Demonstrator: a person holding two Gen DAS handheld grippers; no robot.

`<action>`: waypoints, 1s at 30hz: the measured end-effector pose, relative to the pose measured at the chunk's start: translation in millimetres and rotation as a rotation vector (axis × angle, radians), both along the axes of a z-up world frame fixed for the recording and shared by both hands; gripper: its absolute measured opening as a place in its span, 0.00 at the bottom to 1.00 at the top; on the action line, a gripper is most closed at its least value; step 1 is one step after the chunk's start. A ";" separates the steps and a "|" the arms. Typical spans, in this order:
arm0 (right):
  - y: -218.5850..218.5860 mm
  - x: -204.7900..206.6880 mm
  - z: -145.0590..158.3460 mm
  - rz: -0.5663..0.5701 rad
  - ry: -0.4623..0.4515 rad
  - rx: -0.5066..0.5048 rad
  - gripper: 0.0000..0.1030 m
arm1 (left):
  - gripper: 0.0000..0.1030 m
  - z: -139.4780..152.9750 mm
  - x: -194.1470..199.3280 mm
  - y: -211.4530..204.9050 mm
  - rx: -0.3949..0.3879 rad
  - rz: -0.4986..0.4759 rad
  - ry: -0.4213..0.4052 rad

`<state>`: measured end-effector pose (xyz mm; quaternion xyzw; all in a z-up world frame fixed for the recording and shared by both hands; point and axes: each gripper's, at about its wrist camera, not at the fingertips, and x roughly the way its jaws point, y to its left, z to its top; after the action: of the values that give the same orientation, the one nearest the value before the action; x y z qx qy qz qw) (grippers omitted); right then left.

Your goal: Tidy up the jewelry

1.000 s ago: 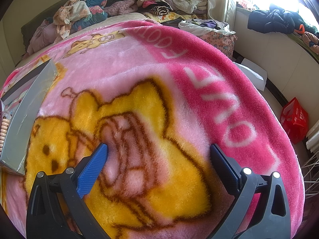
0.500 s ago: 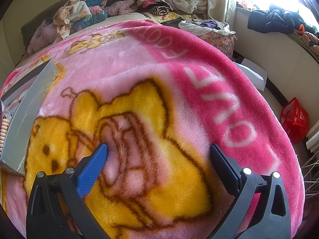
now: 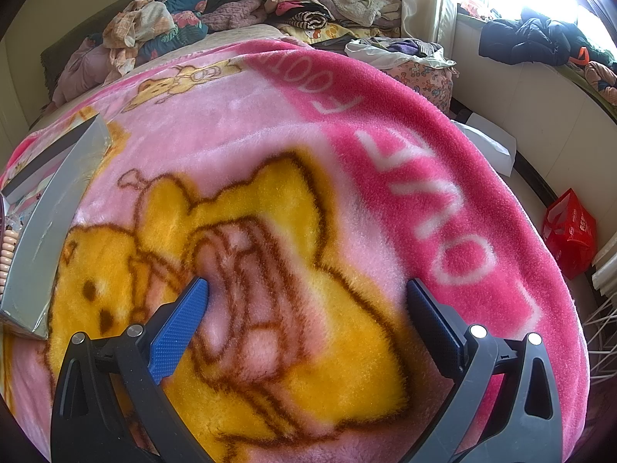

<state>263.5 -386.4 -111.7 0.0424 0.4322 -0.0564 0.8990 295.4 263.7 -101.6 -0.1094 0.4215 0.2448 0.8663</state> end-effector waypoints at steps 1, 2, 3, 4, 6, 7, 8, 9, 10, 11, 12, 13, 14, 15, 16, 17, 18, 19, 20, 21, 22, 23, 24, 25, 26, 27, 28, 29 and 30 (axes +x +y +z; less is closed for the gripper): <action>-0.1 0.0 0.0 0.000 0.000 0.000 0.95 | 0.90 -0.1 -0.2 -0.5 0.000 0.000 0.000; 0.0 -0.1 -0.1 0.000 0.000 0.001 0.95 | 0.90 -0.1 -0.2 -0.6 0.000 0.000 0.000; -0.1 0.0 0.1 0.000 0.000 0.001 0.95 | 0.90 -0.1 -0.2 -0.5 0.000 0.000 0.001; 0.0 -0.1 0.0 0.000 0.000 0.001 0.95 | 0.90 -0.1 -0.3 -0.5 0.000 0.000 0.000; 0.0 0.0 0.1 0.000 0.000 0.000 0.95 | 0.90 -0.1 -0.1 -0.4 0.000 0.000 0.000; -0.1 0.1 0.2 0.000 0.000 0.001 0.95 | 0.90 0.0 0.0 -0.3 0.000 0.000 0.000; -0.3 0.1 0.3 0.000 0.000 0.001 0.95 | 0.90 -0.1 -0.3 -0.6 0.000 0.000 0.001; -0.1 0.0 0.2 0.000 0.000 0.001 0.95 | 0.90 -0.1 -0.2 -0.5 0.000 0.000 0.000; 0.1 -0.1 0.0 0.000 0.000 0.001 0.95 | 0.90 -0.1 -0.2 -0.5 0.000 0.000 0.000; 0.0 -0.2 0.0 0.000 0.000 0.001 0.95 | 0.90 0.1 0.1 -0.1 0.000 0.000 0.000; 0.0 -0.2 0.0 0.000 0.000 0.001 0.95 | 0.90 -0.1 -0.1 -0.3 0.000 0.000 0.000; 0.0 -0.2 0.0 0.000 0.000 0.001 0.95 | 0.90 -0.1 -0.3 -0.5 -0.001 0.000 0.000; 0.0 -0.2 0.0 0.000 0.000 0.001 0.95 | 0.90 -0.1 -0.1 -0.5 -0.001 0.000 0.000; 0.0 -0.2 0.0 0.000 0.000 0.001 0.95 | 0.90 -0.2 -0.2 -0.6 0.000 0.000 0.001; -0.2 0.0 0.3 0.000 0.000 0.001 0.95 | 0.90 0.0 -0.2 -0.6 0.000 0.000 0.001; -0.1 -0.2 0.1 0.000 0.000 0.002 0.95 | 0.90 -0.1 -0.2 -0.5 0.000 0.000 0.001; -0.1 -0.2 0.2 0.000 0.000 0.003 0.95 | 0.90 -0.1 -0.1 -0.5 0.001 0.000 0.001; 0.2 -0.3 0.0 0.000 0.000 0.000 0.95 | 0.90 -0.1 0.0 -0.2 0.001 0.000 0.001; 0.1 -0.3 0.0 0.000 0.000 -0.001 0.95 | 0.90 -0.1 -0.3 -0.5 -0.001 0.000 0.000; -0.1 -0.3 0.1 0.000 0.000 0.000 0.95 | 0.90 -0.1 -0.2 -0.4 -0.001 0.000 0.000; -0.1 -0.4 0.0 0.000 0.000 0.002 0.95 | 0.90 -0.1 -0.2 -0.6 0.000 0.000 0.001; 0.0 -0.3 0.0 0.000 0.000 0.001 0.95 | 0.90 0.0 0.1 -0.3 0.000 0.000 0.001; 0.1 -0.3 0.1 0.000 0.000 0.001 0.95 | 0.90 -0.1 -0.1 -0.5 0.001 0.000 0.001; 0.2 -0.2 0.3 0.000 0.000 0.001 0.95 | 0.90 -0.1 -0.2 -0.5 0.001 0.000 0.001; 0.1 -0.4 0.0 0.000 0.000 0.000 0.95 | 0.90 -0.2 -0.3 -0.4 -0.001 0.000 0.001; 0.0 -0.3 0.1 0.000 0.000 0.000 0.95 | 0.90 -0.1 -0.2 -0.2 -0.003 0.000 0.001; -0.1 -0.5 0.0 0.000 0.000 0.002 0.95 | 0.90 -0.1 0.1 0.2 -0.007 -0.002 0.001; 0.0 -0.4 0.0 0.000 0.000 0.002 0.95 | 0.90 -0.5 -0.2 0.1 -0.010 -0.002 -0.001; 0.2 -0.4 0.0 0.000 0.000 0.000 0.95 | 0.90 -0.6 -0.9 0.3 -0.012 -0.003 -0.004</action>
<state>263.1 -386.2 -111.7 0.0426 0.4322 -0.0565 0.8990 294.5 264.0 -102.2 -0.1145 0.4212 0.2405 0.8670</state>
